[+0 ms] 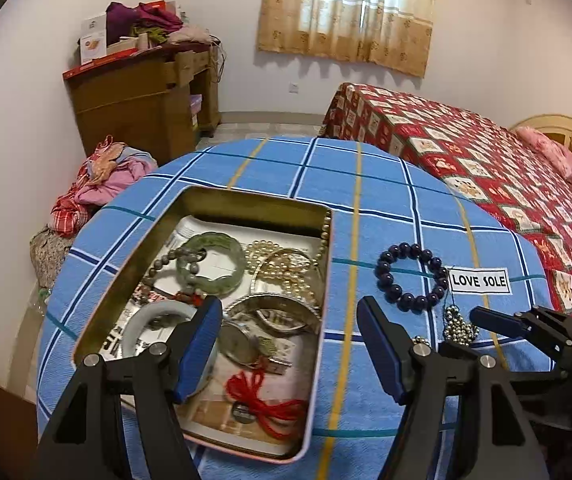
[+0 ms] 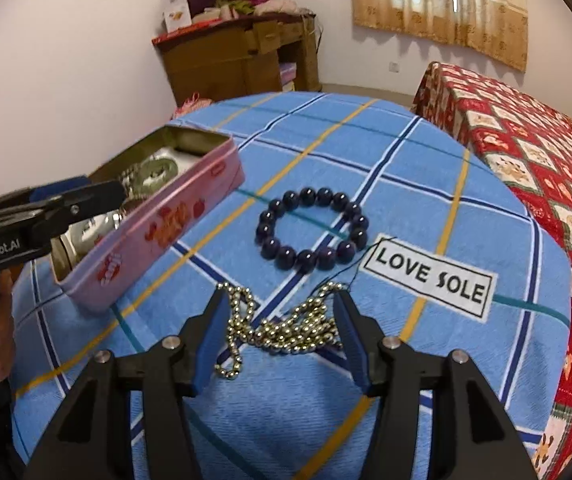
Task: Organize jewelry
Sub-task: 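Grasp the gold bead chain with the right tool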
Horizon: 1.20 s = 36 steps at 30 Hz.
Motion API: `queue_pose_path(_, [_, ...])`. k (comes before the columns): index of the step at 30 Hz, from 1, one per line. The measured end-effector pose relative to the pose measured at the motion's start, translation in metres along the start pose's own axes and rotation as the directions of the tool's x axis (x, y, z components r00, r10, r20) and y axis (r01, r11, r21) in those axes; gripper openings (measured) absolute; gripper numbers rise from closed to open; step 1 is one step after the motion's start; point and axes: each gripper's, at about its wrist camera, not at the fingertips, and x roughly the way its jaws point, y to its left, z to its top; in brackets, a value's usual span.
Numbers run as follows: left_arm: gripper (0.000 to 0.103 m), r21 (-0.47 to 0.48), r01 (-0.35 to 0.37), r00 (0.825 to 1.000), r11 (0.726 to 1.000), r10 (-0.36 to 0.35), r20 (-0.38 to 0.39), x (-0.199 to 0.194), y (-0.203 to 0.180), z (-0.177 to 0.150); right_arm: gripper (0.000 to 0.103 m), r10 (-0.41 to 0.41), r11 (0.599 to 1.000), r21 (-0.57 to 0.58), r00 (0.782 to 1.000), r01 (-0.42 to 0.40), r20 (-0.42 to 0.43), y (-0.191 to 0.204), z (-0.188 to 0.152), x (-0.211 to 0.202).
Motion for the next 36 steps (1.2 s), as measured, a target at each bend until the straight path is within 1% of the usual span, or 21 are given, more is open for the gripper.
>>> queue_pose_path(5, [0.070, 0.015, 0.007, 1.000, 1.000, -0.007, -0.003, 0.001, -0.007, 0.001, 0.057, 0.003, 0.999, -0.033, 0.999, -0.005, -0.051, 0.002, -0.008, 0.007])
queue_pose_path(7, [0.070, 0.027, 0.016, 1.000, 0.999, -0.016, -0.001, 0.000, -0.012, 0.000, 0.053, -0.009, 0.999, -0.046, 0.999, 0.007, -0.043, 0.002, -0.012, 0.006])
queue_pose_path(9, [0.070, 0.042, 0.024, 1.000, 0.999, -0.023, -0.005, 0.002, -0.018, 0.000, 0.017, 0.005, 0.999, -0.053, 0.999, -0.008, -0.050, 0.002, -0.012, 0.007])
queue_pose_path(12, [0.070, 0.073, 0.031, 1.000, 0.997, -0.031, 0.000, 0.004, -0.028, 0.001, 0.016, 0.003, 0.999, -0.037, 1.000, -0.004, -0.029, 0.000, -0.012, 0.005])
queue_pose_path(13, [0.070, 0.083, 0.028, 1.000, 0.996, -0.028, -0.002, 0.007, -0.031, 0.002, 0.012, -0.015, 0.999, -0.034, 1.000, 0.015, -0.011, -0.002, -0.011, 0.002])
queue_pose_path(14, [0.070, 0.089, 0.029, 1.000, 0.996, -0.028, -0.008, 0.009, -0.034, 0.003, 0.012, -0.037, 0.999, -0.034, 0.999, 0.037, 0.000, -0.004, -0.011, 0.000])
queue_pose_path(16, [0.070, 0.093, 0.054, 0.998, 0.994, -0.053, -0.015, 0.014, -0.041, 0.006, 0.012, -0.070, 0.997, -0.020, 0.997, 0.071, 0.020, -0.012, -0.008, -0.003])
queue_pose_path(18, [0.070, 0.108, 0.060, 0.998, 0.992, -0.057, -0.026, 0.020, -0.048, 0.008, 0.012, -0.105, 0.994, 0.004, 0.994, 0.105, 0.033, -0.023, -0.005, -0.005])
queue_pose_path(19, [0.070, 0.120, 0.065, 0.998, 0.991, -0.063, -0.027, 0.022, -0.053, 0.009, 0.012, -0.137, 0.991, 0.016, 0.990, 0.137, 0.043, -0.031, -0.003, -0.007])
queue_pose_path(22, [0.070, 0.154, 0.069, 0.997, 0.986, -0.065, -0.035, 0.031, -0.069, 0.013, 0.012, -0.168, 0.985, 0.054, 0.984, 0.165, 0.052, -0.048, 0.001, -0.007])
queue_pose_path(23, [0.070, 0.162, 0.080, 0.996, 0.984, -0.074, -0.044, 0.035, -0.074, 0.015, 0.012, -0.184, 0.981, 0.069, 0.981, 0.180, 0.055, -0.055, 0.002, -0.006])
queue_pose_path(24, [0.070, 0.166, 0.084, 0.996, 0.982, -0.077, -0.049, 0.039, -0.077, 0.016, 0.012, -0.189, 0.979, 0.094, 0.981, 0.183, 0.053, -0.062, 0.002, -0.005])
queue_pose_path(26, [0.069, 0.173, 0.085, 0.995, 0.981, -0.075, -0.063, 0.049, -0.084, 0.018, 0.012, -0.161, 0.979, 0.137, 0.986, 0.153, 0.052, -0.072, 0.003, -0.004])
queue_pose_path(27, [0.061, 0.173, 0.095, 0.993, 0.980, -0.081, -0.081, 0.056, -0.088, 0.018, 0.012, -0.162, 0.979, 0.137, 0.985, 0.153, 0.055, -0.072, 0.002, -0.005])
queue_pose_path(28, [0.049, 0.169, 0.100, 0.991, 0.981, -0.084, -0.104, 0.064, -0.090, 0.019, 0.012, -0.162, 0.980, 0.129, 0.985, 0.154, 0.056, -0.070, 0.001, -0.004])
queue_pose_path(30, [0.042, 0.154, 0.106, 0.986, 0.982, -0.084, -0.143, 0.077, -0.093, 0.018, 0.012, -0.165, 0.981, 0.116, 0.984, 0.157, 0.064, -0.066, 0.000, -0.005])
queue_pose_path(34, [0.042, 0.146, 0.071, 0.984, 0.987, -0.045, -0.172, 0.096, -0.095, 0.012, 0.012, -0.136, 0.983, 0.136, 0.989, 0.126, 0.065, -0.071, -0.001, -0.005])
queue_pose_path(36, [0.042, 0.158, 0.060, 0.987, 0.986, -0.035, -0.155, 0.093, -0.097, 0.012, 0.012, -0.116, 0.984, 0.141, 0.991, 0.107, 0.061, -0.072, -0.001, -0.004])
